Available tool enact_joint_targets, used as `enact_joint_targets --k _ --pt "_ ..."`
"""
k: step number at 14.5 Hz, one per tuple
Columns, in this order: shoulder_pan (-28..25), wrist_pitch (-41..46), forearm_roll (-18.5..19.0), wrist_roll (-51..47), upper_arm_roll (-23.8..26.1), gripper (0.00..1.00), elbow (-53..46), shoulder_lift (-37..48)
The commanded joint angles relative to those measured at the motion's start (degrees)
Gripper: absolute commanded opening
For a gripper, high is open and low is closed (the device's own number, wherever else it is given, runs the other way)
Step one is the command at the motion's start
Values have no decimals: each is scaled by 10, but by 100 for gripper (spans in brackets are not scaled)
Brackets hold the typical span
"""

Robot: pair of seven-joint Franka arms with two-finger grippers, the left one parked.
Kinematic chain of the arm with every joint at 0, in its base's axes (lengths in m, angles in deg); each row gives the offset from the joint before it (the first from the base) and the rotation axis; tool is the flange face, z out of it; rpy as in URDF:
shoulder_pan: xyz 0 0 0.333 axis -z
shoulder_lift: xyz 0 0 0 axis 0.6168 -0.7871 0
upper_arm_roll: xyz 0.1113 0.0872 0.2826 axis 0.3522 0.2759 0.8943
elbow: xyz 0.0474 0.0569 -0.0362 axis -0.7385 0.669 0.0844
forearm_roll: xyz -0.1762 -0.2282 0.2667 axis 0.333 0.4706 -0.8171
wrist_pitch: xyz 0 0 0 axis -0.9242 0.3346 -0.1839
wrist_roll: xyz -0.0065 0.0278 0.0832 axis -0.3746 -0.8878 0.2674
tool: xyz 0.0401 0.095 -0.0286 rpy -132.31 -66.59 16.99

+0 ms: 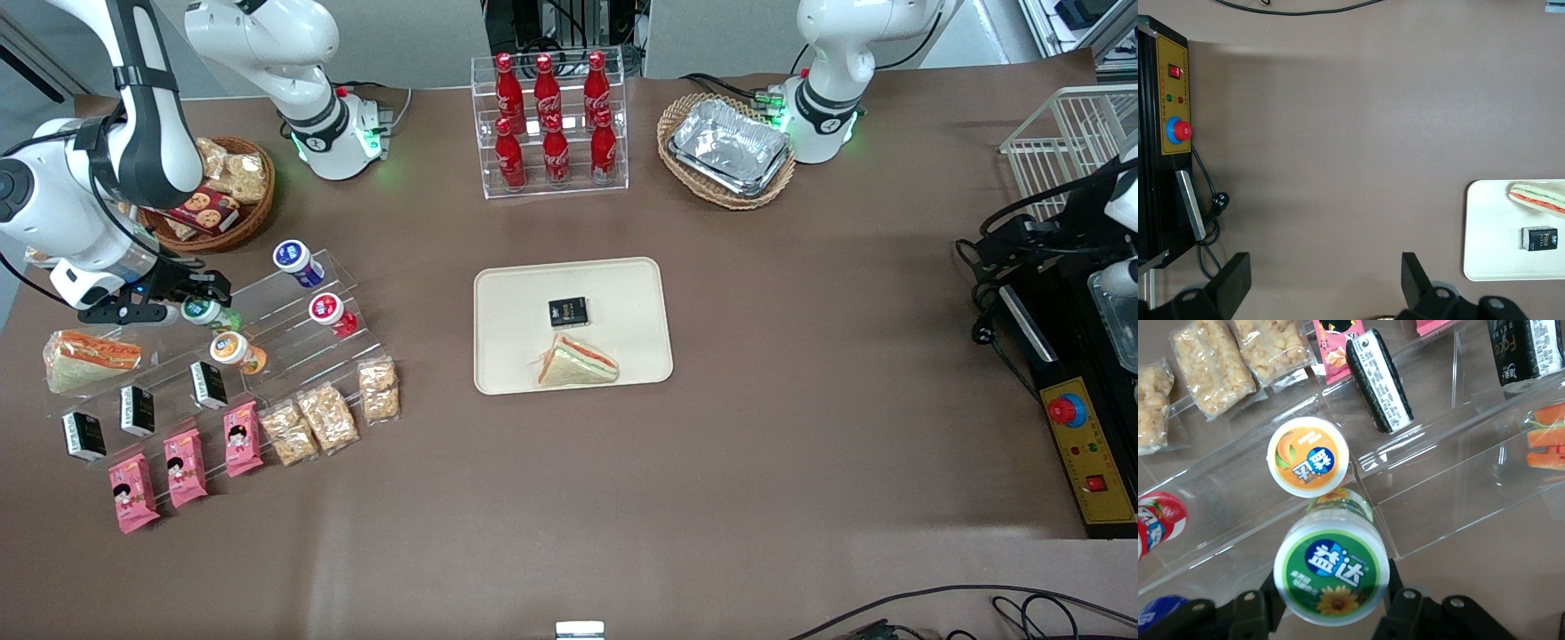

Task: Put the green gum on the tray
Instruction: 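Close the right gripper on the green gum canister and lift it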

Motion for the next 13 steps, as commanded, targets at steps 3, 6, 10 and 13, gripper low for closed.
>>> enact_joint_targets --k 3,6,10,13 --pt "2 -15 6 8 -3 50 -2 -6" --pt "3 -5 6 17 -5 50 -3 7" --pt "5 84 0 55 -28 50 -18 90" --pt "-1 184 0 56 -24 49 -71 145"
